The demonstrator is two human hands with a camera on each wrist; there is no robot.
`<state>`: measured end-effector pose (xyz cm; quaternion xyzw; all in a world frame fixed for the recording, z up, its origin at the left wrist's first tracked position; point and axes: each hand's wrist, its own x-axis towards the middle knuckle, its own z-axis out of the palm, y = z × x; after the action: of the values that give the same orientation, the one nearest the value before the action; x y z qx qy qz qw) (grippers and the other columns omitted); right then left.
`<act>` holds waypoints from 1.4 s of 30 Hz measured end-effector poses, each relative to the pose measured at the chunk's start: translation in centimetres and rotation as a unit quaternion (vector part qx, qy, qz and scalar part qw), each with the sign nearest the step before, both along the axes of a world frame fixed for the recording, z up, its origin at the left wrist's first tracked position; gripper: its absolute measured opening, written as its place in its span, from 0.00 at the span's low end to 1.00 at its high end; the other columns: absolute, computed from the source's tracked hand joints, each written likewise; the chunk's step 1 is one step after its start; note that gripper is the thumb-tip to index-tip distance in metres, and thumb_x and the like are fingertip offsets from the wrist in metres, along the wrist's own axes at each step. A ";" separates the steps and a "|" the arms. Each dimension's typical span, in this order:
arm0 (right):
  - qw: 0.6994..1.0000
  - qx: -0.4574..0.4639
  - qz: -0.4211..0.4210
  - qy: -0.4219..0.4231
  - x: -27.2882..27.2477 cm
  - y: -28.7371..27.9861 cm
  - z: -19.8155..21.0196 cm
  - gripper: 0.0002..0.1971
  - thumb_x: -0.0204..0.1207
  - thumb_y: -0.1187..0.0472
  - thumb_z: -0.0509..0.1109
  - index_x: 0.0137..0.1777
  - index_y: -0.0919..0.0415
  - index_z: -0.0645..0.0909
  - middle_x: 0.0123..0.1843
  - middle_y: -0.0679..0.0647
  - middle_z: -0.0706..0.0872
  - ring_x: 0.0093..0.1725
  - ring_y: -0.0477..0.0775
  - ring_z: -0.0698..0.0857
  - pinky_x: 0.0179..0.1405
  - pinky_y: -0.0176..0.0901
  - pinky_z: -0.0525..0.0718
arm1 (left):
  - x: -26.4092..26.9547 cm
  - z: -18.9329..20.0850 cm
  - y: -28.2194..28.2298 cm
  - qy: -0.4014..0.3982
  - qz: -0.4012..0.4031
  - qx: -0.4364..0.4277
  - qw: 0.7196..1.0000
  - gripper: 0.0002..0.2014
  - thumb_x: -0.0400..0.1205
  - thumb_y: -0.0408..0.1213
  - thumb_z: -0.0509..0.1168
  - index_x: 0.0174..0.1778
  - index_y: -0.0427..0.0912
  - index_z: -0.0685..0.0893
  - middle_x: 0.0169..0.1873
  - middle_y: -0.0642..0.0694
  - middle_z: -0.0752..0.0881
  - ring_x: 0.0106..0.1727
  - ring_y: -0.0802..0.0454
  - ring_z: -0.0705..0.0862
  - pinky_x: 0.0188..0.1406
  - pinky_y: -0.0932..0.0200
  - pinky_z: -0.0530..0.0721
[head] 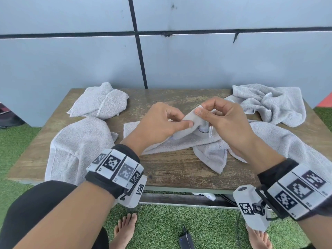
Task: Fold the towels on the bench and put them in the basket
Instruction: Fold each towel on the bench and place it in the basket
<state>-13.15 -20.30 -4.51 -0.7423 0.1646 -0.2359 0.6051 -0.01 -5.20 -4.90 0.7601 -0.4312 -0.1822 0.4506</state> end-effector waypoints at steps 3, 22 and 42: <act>0.999 0.016 -0.015 -0.034 -0.3 -0.7 0.6 0.04 0.77 0.59 0.79 0.42 0.56 0.88 0.40 0.58 0.87 0.40 0.59 0.80 0.47 0.58 0.81 | 0.6 -0.6 0.7 -0.041 0.002 0.020 0.999 0.13 0.78 0.45 0.77 0.33 0.39 0.91 0.35 0.47 0.90 0.41 0.50 0.88 0.49 0.55 0.82; 0.988 0.023 -0.101 -0.111 -2.2 -3.0 10.0 0.06 0.80 0.60 0.75 0.41 0.55 0.86 0.41 0.54 0.86 0.39 0.53 0.83 0.43 0.48 0.84 | 2.0 9.0 11.4 -0.300 0.082 0.134 0.941 0.04 0.84 0.39 0.71 0.45 0.45 0.88 0.33 0.64 0.79 0.40 0.81 0.79 0.42 0.83 0.69; 0.992 -0.062 -0.109 0.003 -4.4 -3.1 16.7 0.07 0.79 0.59 0.77 0.41 0.57 0.83 0.37 0.52 0.83 0.32 0.49 0.79 0.36 0.40 0.83 | 3.3 18.2 16.0 -0.221 0.115 -0.041 0.968 0.06 0.84 0.29 0.69 0.55 0.41 0.84 0.39 0.43 0.88 0.33 0.57 0.83 0.37 0.66 0.81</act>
<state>-17.55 -23.45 12.15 -0.7568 0.2312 -0.3080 0.5281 3.26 10.80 13.28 0.8067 -0.4370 0.0607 0.3931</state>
